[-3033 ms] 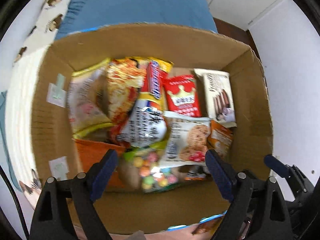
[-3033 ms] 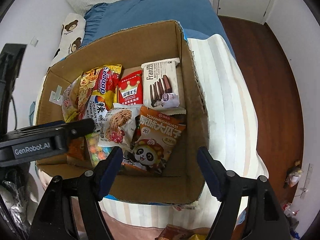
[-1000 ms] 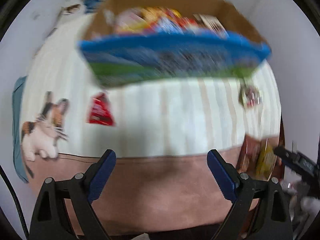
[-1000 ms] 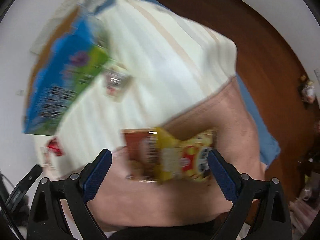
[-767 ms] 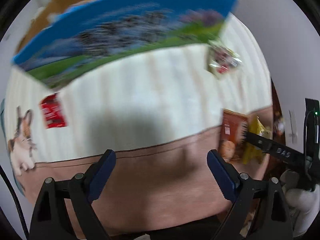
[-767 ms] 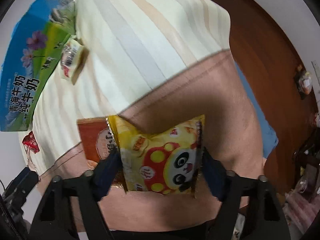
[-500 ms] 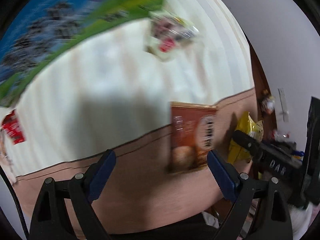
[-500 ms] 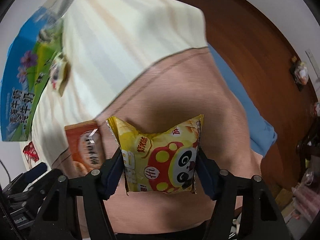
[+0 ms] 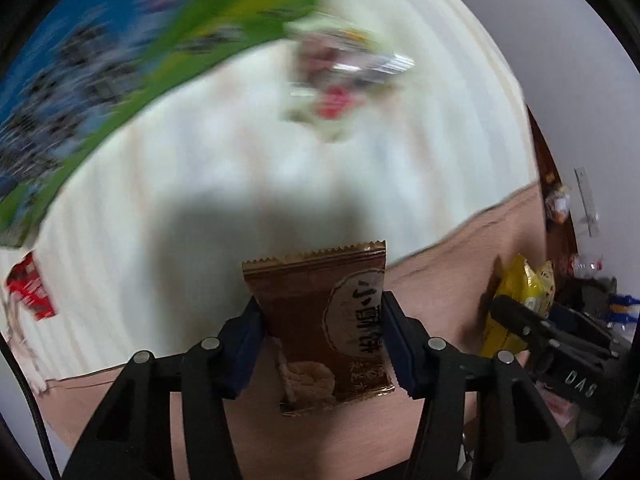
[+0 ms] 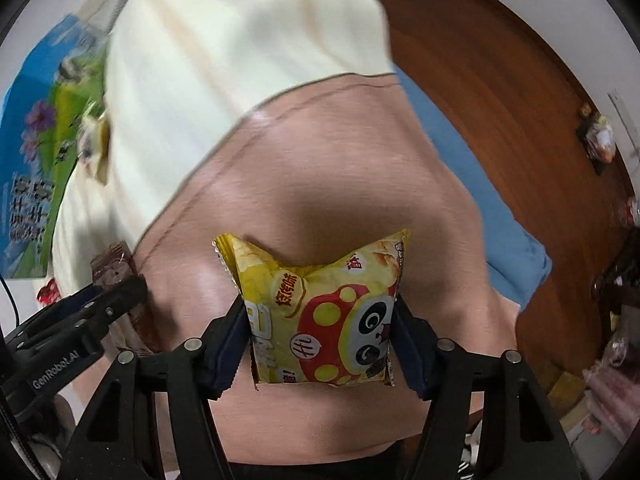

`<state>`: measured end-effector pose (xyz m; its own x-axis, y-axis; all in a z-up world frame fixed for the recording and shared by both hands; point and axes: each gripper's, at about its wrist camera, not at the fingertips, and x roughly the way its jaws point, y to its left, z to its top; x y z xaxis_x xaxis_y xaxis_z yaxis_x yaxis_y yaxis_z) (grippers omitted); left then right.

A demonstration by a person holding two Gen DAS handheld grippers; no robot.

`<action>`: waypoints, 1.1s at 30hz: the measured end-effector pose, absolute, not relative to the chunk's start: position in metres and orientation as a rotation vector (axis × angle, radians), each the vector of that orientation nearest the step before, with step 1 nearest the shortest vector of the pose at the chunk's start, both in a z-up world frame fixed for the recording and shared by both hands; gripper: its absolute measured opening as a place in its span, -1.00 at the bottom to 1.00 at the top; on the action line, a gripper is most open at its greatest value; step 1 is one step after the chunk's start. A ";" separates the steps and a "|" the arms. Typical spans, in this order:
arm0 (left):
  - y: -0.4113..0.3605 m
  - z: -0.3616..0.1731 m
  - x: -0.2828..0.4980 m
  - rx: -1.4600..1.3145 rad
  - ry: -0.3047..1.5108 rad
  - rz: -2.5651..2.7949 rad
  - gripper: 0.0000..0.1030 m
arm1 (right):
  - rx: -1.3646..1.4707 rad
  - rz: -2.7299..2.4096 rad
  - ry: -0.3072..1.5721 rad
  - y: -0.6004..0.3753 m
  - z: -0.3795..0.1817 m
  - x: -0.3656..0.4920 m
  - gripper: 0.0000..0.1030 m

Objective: Organize snacks
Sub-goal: 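Grasp the brown cookie packet with left tool while right tool grasps yellow panda bag, then carry both packets into the box and open both tools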

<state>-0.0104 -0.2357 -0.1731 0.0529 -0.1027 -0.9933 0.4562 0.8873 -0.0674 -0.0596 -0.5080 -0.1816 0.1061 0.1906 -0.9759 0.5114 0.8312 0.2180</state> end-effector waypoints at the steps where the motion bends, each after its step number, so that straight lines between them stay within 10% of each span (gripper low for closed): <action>1: -0.224 -0.170 -0.008 0.289 1.456 -0.412 0.02 | 0.581 -0.240 1.471 -0.499 -0.180 -0.056 0.32; 11: -0.096 -0.191 0.019 -0.095 1.598 -0.199 0.07 | 0.313 0.036 1.499 -0.377 -0.167 0.010 0.32; 33: -0.117 -0.124 -0.008 -0.021 1.394 -0.277 -0.03 | 0.273 0.088 1.433 -0.344 -0.129 0.031 0.18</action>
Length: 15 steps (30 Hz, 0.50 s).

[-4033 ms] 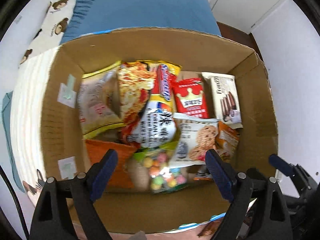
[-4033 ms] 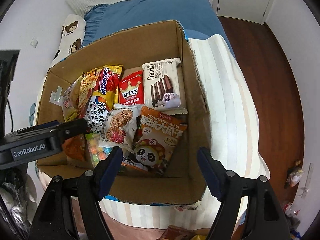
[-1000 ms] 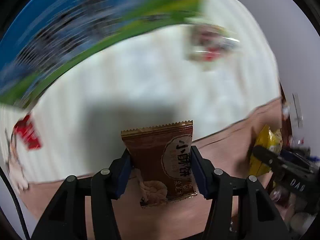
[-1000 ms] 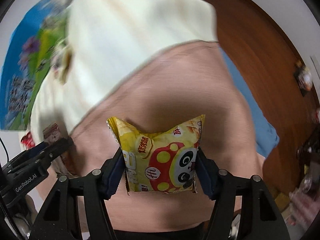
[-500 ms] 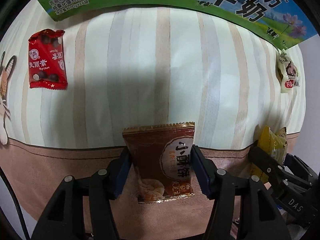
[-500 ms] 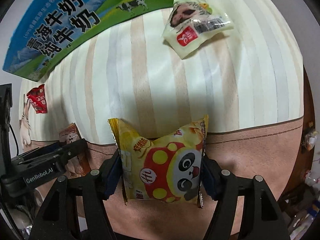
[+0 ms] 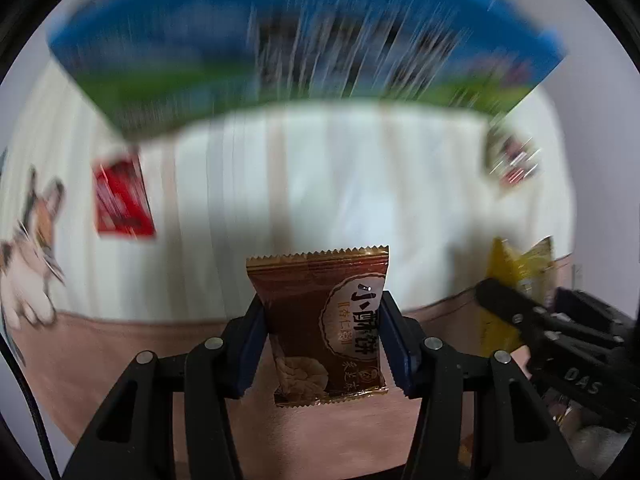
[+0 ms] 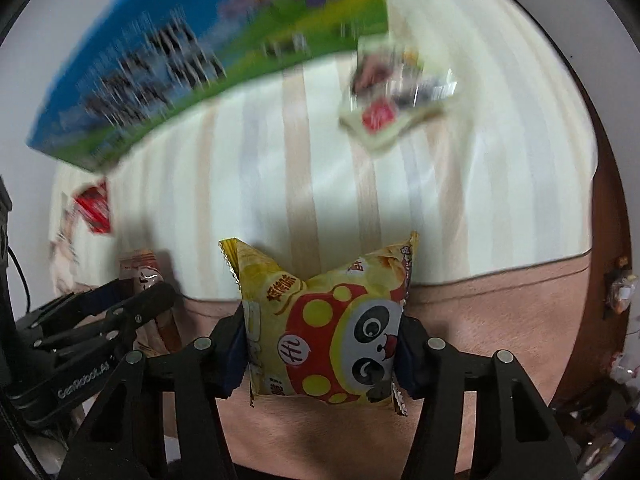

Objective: Organize snacks
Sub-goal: 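Carry both packets into the box and open both tools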

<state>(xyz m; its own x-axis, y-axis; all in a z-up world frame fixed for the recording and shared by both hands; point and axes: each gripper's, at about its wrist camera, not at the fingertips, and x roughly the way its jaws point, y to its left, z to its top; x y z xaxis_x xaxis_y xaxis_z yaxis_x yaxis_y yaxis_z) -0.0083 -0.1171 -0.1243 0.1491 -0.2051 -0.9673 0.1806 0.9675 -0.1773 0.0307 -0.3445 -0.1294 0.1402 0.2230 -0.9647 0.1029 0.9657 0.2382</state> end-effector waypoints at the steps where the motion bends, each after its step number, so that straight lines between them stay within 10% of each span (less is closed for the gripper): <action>1: -0.119 -0.101 -0.003 -0.042 1.363 -0.300 -0.03 | 0.281 0.099 1.414 -0.346 -0.120 0.033 0.18; 15: -0.104 0.028 0.193 -0.078 1.197 -0.345 -0.02 | 0.200 0.244 1.116 -0.321 0.028 0.195 0.18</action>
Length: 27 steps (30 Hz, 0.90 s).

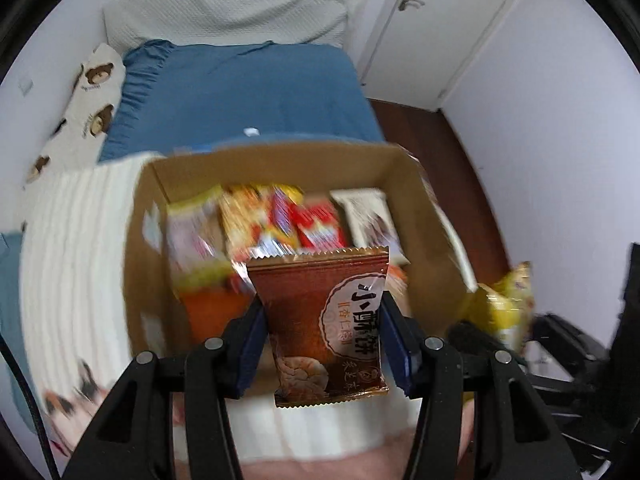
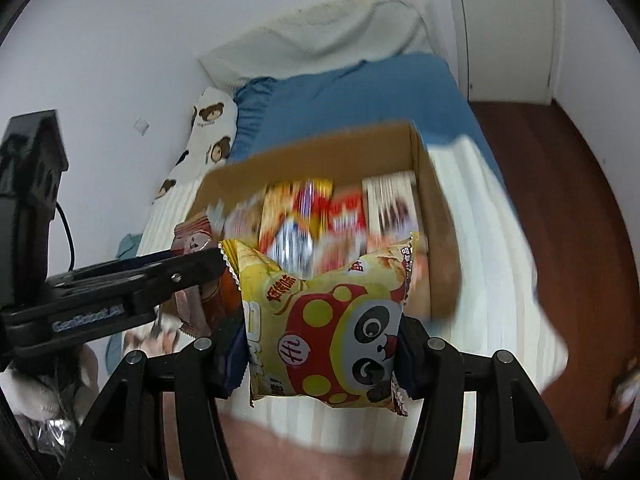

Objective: Organize snacks
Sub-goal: 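Carry both packets into the box and open both tools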

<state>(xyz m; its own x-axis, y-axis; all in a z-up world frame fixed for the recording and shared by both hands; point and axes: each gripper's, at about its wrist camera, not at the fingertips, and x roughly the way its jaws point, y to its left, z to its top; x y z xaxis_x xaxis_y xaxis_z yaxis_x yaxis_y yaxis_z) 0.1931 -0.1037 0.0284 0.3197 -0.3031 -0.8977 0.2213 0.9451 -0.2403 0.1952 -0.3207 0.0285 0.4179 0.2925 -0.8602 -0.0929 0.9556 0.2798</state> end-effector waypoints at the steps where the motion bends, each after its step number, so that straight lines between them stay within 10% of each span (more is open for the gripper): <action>1: -0.101 0.023 0.208 -0.075 1.211 -0.330 -0.02 | 0.182 0.240 1.118 -0.318 0.027 0.212 0.18; 17: -0.075 -0.088 0.338 -0.015 1.499 -0.149 0.09 | 0.112 0.154 1.363 -0.318 -0.055 0.365 0.32; 20: -0.074 -0.096 0.345 -0.031 1.511 -0.152 0.48 | 0.135 0.132 1.401 -0.324 -0.069 0.373 0.80; 27: -0.072 -0.098 0.346 -0.015 1.476 -0.134 0.75 | 0.119 0.104 1.425 -0.329 -0.086 0.376 0.85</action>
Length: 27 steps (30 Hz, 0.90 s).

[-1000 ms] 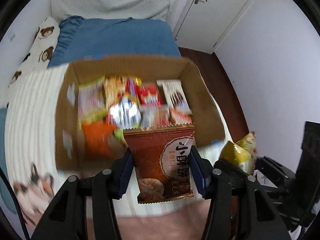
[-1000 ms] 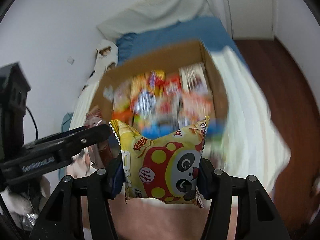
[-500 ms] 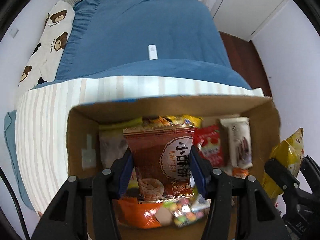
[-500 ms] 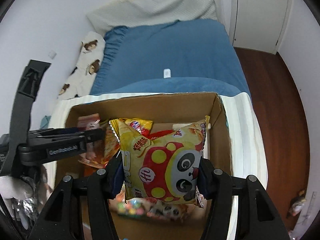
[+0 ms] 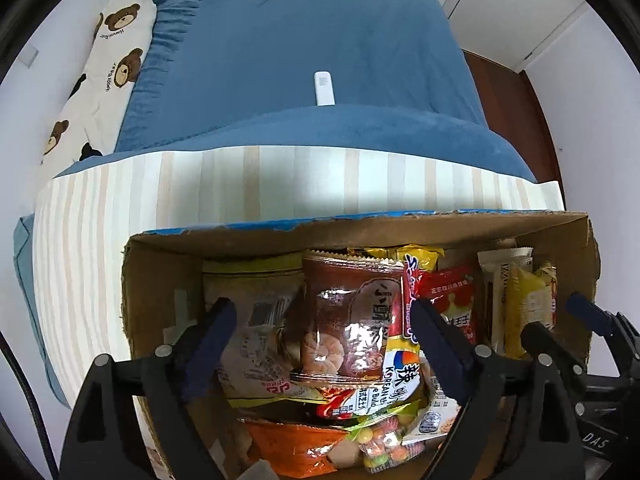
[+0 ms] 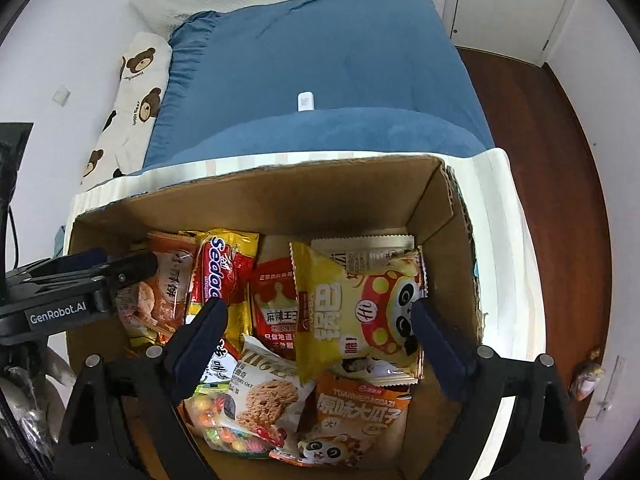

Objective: Organize snacks
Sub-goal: 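Carry both packets into the box and open both tools, then raise both tools out of the box toward the last snacks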

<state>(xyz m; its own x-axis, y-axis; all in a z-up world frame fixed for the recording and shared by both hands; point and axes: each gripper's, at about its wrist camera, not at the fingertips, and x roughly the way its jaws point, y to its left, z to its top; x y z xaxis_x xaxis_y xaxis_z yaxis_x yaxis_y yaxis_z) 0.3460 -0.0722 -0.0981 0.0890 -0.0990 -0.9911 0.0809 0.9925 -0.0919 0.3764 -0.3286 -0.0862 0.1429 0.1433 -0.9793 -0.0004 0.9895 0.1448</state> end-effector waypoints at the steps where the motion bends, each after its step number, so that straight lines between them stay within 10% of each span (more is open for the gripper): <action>1: -0.072 -0.099 0.345 -0.020 1.475 -0.136 0.76 | 0.120 0.100 1.424 -0.327 -0.089 0.376 0.85; 27: -0.045 -0.022 0.207 -0.016 1.125 -0.101 0.76 | 0.037 0.117 1.187 -0.314 -0.016 0.265 0.86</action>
<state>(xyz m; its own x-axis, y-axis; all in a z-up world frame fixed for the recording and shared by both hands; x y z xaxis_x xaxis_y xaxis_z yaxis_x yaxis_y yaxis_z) 0.2068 -0.0446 -0.0218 0.4275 -0.0888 -0.8997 0.0727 0.9953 -0.0636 0.2653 -0.3136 -0.0156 0.3694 0.1111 -0.9226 -0.0717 0.9933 0.0909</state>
